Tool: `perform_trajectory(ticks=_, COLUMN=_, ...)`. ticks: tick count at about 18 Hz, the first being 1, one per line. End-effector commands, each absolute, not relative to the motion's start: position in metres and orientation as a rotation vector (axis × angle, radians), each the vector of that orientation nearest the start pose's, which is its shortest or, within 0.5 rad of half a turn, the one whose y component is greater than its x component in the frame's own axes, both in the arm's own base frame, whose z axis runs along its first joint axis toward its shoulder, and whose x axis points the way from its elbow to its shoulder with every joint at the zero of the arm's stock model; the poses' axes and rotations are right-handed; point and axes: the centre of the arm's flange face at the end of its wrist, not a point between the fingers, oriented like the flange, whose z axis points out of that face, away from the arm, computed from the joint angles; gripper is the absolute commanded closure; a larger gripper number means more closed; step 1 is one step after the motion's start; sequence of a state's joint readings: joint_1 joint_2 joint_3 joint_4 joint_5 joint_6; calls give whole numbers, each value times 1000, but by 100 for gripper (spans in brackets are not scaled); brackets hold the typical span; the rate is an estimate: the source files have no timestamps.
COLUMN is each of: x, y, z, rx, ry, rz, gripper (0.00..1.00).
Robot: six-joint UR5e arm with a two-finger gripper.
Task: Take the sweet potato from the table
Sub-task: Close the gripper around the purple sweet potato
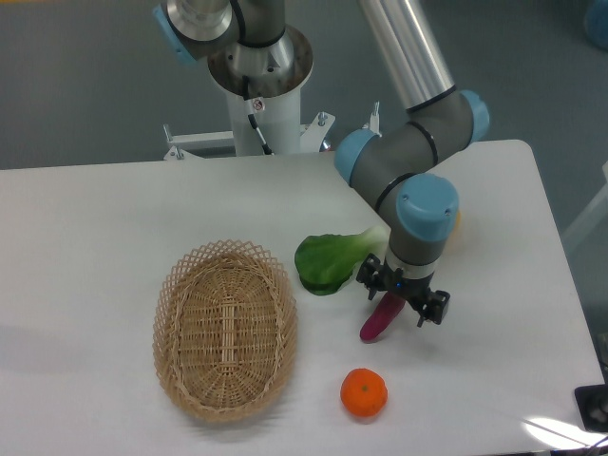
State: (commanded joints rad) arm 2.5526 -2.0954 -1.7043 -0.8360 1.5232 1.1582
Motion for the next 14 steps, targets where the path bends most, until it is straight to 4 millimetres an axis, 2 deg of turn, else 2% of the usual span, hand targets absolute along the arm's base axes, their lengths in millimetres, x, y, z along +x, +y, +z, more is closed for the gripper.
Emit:
perform_trajectory(ticks=4, x=-445, y=468, z=193, rx=-3078, ry=292, rz=100, gripper=0)
perform_trajectory(ticks=5, x=-446, y=469, z=190, rx=-3078, ry=292, rz=100, gripper=3)
perform_trajectory(ticks=6, x=-445, y=469, z=189, rx=-3079, ry=294, rz=98, gripper=8)
perform_trajectory(ticks=7, x=-445, y=469, z=189, rx=-3079, ry=294, rz=98, gripper=18)
perform_trajectory(ticks=8, x=-445, y=470, z=191, rx=-3075, ry=299, rz=101, gripper=32)
perform_trajectory(ticks=10, x=-446, y=470, z=192, rx=-3073, ry=303, rz=107, gripper=49)
perform_trajectory(ticks=12, x=-447, y=471, z=195, rx=-3069, ry=315, rz=113, gripper=60)
perform_trajectory(ticks=14, x=-448, y=472, z=199, rx=-3065, ry=315, rz=124, gripper=65)
